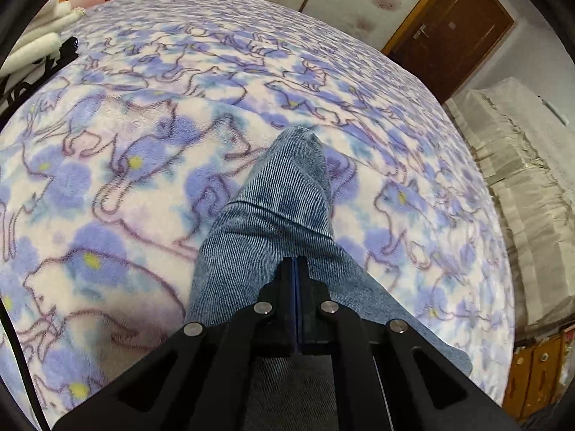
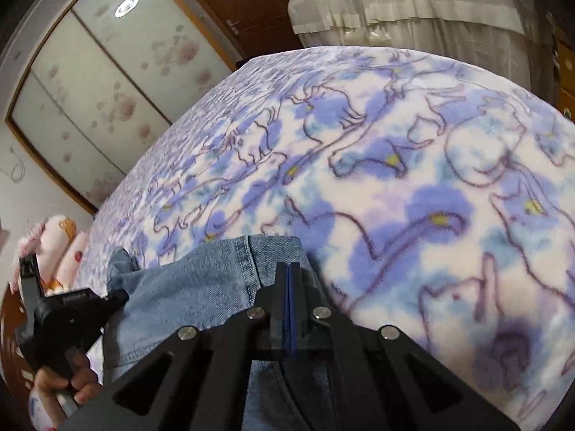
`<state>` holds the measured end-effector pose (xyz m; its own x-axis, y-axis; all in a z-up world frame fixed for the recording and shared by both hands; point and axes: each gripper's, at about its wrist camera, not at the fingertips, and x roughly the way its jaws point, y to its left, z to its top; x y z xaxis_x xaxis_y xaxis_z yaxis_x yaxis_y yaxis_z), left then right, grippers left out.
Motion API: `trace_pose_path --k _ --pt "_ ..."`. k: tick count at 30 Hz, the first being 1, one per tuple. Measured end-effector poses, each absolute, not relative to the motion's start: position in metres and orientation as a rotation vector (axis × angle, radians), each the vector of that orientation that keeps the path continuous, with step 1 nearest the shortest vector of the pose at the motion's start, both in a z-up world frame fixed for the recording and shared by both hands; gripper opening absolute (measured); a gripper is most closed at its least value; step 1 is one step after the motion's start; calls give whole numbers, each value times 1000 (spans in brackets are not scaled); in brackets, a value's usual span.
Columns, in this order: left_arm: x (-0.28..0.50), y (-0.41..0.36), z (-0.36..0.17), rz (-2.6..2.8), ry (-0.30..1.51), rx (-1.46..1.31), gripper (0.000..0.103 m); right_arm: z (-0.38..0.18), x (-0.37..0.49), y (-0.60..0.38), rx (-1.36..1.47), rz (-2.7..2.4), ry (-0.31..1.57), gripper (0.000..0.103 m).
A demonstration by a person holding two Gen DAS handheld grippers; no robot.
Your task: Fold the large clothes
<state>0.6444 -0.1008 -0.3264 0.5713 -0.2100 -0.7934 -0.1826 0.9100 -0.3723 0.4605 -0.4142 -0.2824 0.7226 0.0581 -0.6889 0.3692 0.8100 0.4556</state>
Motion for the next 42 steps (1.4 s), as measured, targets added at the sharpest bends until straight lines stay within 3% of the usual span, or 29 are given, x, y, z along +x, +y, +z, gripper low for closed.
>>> trace_pose_path --k 13,16,21,22,30,31,32,33,36,40,42 --pt "634 -124 -305 35 1030 -238 1 -272 476 -403 500 -233 876 0" --pt "611 -130 -283 40 995 -183 7 -262 475 -400 471 -224 913 0" --pt "559 -131 -270 62 1015 -127 7 -257 459 -388 435 -206 975 0" --pt "544 -130 -269 65 1021 -138 7 -257 451 -386 438 -201 988 5" --pt "452 -123 -275 74 1131 -155 8 -252 390 -367 452 -124 1102 9" --pt "440 -122 -271 76 1132 -164 10 -253 382 -365 443 -115 1126 9" --pt "432 -121 -270 79 1143 -167 19 -251 372 -361 430 -104 1137 9" --pt "423 -121 -269 80 1160 -170 28 -249 365 -359 419 -97 1142 11" --pt "401 -119 -266 83 1192 -187 29 -246 344 -353 399 -68 1203 30" --pt "379 -120 -262 69 1235 -181 30 -242 322 -347 392 -53 1255 41" --pt "372 -121 -260 56 1249 -167 37 -240 314 -344 388 -55 1283 43"
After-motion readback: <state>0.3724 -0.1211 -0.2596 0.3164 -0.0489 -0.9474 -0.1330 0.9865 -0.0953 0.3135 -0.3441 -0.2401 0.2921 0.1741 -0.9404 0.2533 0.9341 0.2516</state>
